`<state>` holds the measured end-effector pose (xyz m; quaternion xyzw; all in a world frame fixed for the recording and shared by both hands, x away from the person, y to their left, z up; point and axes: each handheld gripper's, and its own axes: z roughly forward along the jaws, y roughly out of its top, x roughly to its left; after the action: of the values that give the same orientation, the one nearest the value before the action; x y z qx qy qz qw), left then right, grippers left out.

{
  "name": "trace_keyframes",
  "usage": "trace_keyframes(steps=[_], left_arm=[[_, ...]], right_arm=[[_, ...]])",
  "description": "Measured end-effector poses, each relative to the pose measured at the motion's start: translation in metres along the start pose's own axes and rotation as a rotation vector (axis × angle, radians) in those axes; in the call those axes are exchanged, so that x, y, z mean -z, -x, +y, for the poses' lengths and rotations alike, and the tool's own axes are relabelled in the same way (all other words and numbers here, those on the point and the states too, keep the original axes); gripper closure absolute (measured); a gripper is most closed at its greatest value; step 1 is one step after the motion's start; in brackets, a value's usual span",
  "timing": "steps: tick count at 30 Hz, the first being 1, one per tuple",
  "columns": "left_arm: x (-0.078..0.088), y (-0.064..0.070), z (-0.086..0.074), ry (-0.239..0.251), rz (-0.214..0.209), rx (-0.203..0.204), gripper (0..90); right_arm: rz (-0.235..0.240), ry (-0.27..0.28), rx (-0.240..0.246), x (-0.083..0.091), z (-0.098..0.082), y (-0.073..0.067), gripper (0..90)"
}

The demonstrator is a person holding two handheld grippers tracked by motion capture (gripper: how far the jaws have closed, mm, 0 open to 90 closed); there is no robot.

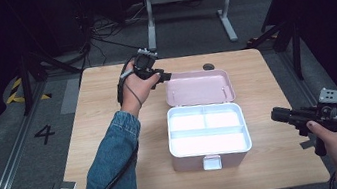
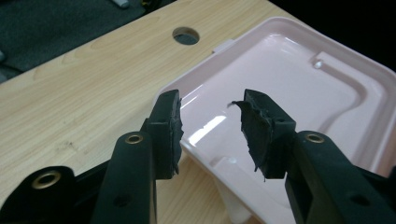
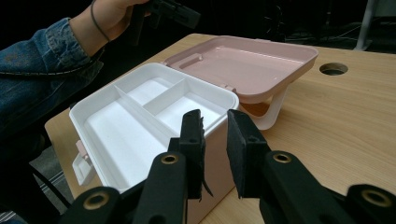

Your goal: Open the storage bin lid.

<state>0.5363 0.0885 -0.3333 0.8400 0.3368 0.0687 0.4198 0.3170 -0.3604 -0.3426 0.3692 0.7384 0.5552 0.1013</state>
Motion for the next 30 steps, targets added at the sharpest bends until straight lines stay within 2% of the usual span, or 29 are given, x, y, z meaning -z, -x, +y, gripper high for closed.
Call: trace_keyframes(steps=[1, 3, 4, 5, 7, 10, 14, 18, 23, 24, 27, 29, 30], left_arm=[[0.004, 0.004, 0.002, 0.007, 0.002, -0.011, 57.6], [0.019, 0.016, 0.006, 0.036, 0.002, -0.063, 56.3], [0.019, 0.016, 0.006, 0.036, 0.002, -0.063, 55.8], [0.027, 0.021, 0.006, 0.040, 0.005, -0.087, 55.8], [0.038, 0.028, 0.006, 0.053, 0.008, -0.107, 54.9], [0.062, 0.040, 0.000, 0.077, 0.013, -0.147, 53.8], [0.087, 0.052, -0.009, 0.104, 0.030, -0.180, 52.9], [0.115, 0.063, -0.023, 0.098, 0.056, -0.207, 52.8], [0.138, 0.070, -0.038, 0.078, 0.083, -0.196, 52.3], [0.146, 0.071, -0.046, 0.072, 0.099, -0.188, 52.1], [0.160, 0.073, -0.060, 0.060, 0.127, -0.171, 51.7], [0.163, 0.073, -0.064, 0.058, 0.135, -0.171, 51.3], [0.170, 0.074, -0.073, 0.049, 0.143, -0.156, 50.9]], right_arm=[[0.000, 0.004, 0.005, -0.001, 0.000, 0.000, 77.0], [0.008, -0.003, 0.006, -0.005, 0.003, 0.002, 76.7], [0.008, -0.003, 0.006, -0.005, 0.003, 0.002, 76.7], [0.011, -0.004, 0.006, -0.007, 0.004, 0.002, 76.5], [0.015, -0.007, 0.007, -0.010, 0.006, 0.004, 76.0], [0.018, -0.015, 0.011, -0.015, 0.008, 0.008, 75.4], [-0.008, -0.031, 0.015, -0.020, 0.011, 0.018, 74.9], [-0.025, -0.058, 0.025, -0.027, 0.016, 0.027, 73.9], [-0.047, -0.085, 0.039, -0.035, 0.022, 0.034, 71.4], [-0.072, -0.113, 0.046, -0.038, 0.023, 0.038, 69.3], [-0.098, -0.141, 0.043, -0.040, 0.024, 0.043, 65.6], [-0.115, -0.152, 0.047, -0.041, 0.024, 0.045, 64.6], [-0.139, -0.162, 0.053, -0.041, 0.024, 0.048, 63.3]])
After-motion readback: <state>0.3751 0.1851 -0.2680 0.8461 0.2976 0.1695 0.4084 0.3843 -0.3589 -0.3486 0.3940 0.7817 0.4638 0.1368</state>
